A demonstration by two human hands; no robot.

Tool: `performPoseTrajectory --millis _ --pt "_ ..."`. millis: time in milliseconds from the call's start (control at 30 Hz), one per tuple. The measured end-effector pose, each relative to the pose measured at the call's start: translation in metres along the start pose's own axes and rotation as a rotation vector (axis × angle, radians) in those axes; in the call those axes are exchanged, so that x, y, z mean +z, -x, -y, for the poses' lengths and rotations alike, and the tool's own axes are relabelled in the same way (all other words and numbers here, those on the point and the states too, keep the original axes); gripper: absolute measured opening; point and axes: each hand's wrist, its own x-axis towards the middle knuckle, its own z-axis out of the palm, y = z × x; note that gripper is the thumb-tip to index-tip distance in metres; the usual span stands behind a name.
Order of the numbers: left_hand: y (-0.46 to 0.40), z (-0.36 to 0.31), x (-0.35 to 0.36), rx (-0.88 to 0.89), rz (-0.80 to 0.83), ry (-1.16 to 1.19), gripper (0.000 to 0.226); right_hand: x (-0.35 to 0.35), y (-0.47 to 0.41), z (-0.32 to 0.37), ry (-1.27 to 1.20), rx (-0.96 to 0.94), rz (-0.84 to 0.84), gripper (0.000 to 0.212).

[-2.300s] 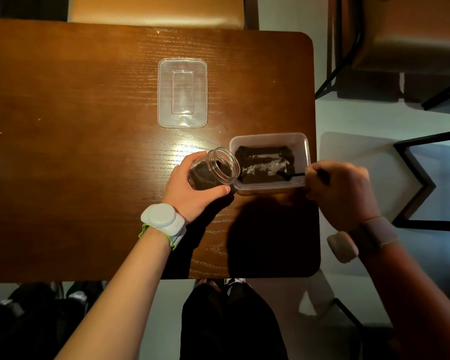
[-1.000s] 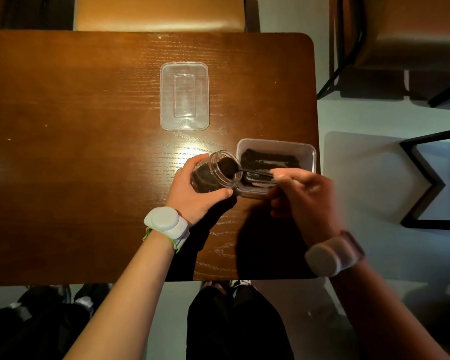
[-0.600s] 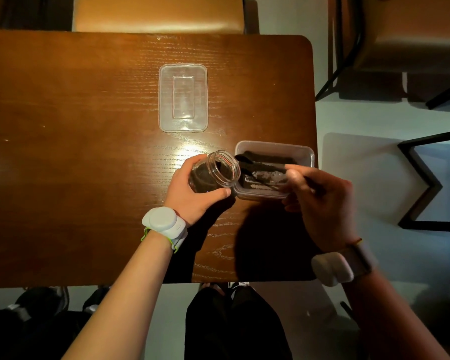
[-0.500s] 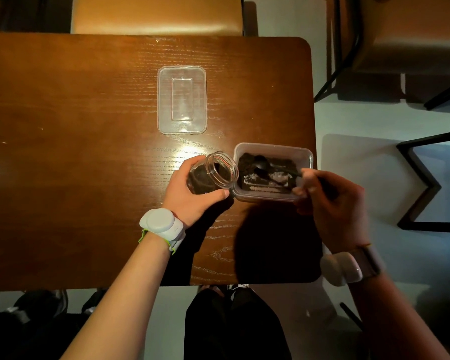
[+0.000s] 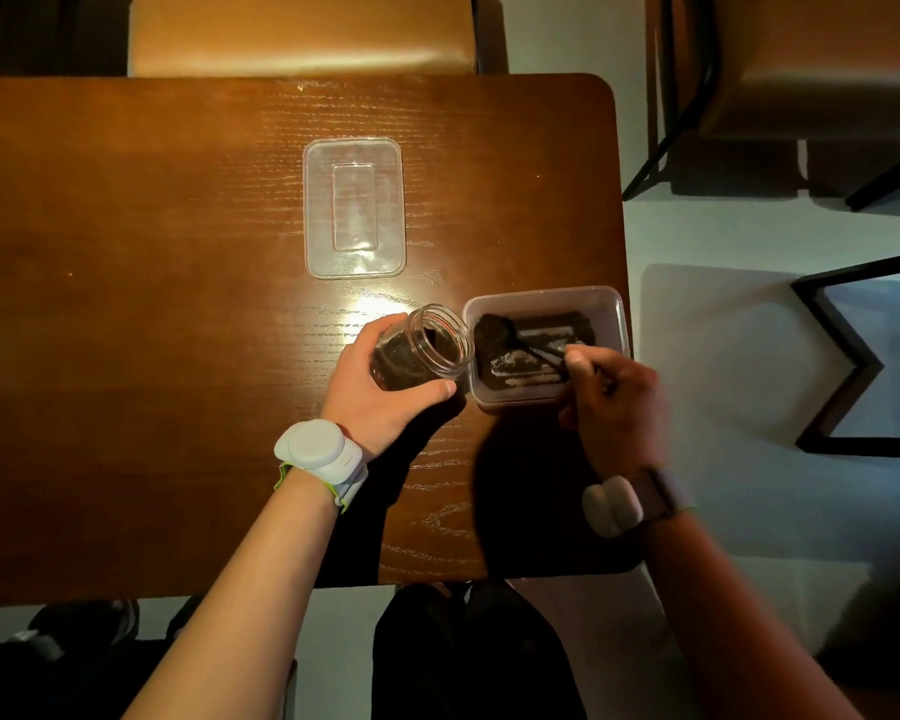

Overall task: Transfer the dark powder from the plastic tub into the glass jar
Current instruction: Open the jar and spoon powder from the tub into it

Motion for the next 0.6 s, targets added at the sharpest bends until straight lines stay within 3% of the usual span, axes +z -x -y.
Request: performPoseTrajectory --millis 167,600 --pt "0.002 0.002 0.000 0.003 -0.001 0.025 0.076 0.008 0.010 0.009 -0.061 0.047 0.080 0.018" --pt "0.008 0.003 -0.001 -0.005 -0.009 0.046 0.087 0.001 0.013 0.004 -0.581 0.488 0.032 0.016"
